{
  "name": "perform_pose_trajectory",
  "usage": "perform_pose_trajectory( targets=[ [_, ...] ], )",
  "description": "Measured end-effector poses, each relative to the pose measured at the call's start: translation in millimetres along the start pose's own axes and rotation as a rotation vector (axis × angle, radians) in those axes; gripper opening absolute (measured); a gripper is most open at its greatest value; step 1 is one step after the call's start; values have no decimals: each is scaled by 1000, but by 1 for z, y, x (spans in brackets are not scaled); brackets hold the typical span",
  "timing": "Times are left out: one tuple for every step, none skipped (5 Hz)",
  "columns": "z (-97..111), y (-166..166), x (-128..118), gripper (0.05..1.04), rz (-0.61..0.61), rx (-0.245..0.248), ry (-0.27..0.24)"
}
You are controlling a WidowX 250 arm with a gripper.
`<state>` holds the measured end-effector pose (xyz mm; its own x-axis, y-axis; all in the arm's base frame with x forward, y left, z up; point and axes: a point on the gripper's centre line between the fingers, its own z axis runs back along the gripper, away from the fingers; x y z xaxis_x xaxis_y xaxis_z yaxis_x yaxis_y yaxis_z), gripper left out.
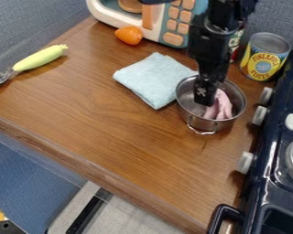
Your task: Take the pink object out of the pot and put it above the yellow spoon
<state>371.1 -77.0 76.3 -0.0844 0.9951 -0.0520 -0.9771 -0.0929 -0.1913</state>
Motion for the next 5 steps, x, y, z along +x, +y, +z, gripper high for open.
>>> perform_pose_trajectory(
  targets=[
    [-9, -1, -4, 951, -13, 19, 6],
    [-12, 0, -9, 682, 5, 17, -10],
    [-13, 0, -9, 490, 19, 16, -13],
    [-12, -1, -9, 396, 25, 17, -20],
    [-12, 1, -8, 345, 6, 28, -22]
  ],
)
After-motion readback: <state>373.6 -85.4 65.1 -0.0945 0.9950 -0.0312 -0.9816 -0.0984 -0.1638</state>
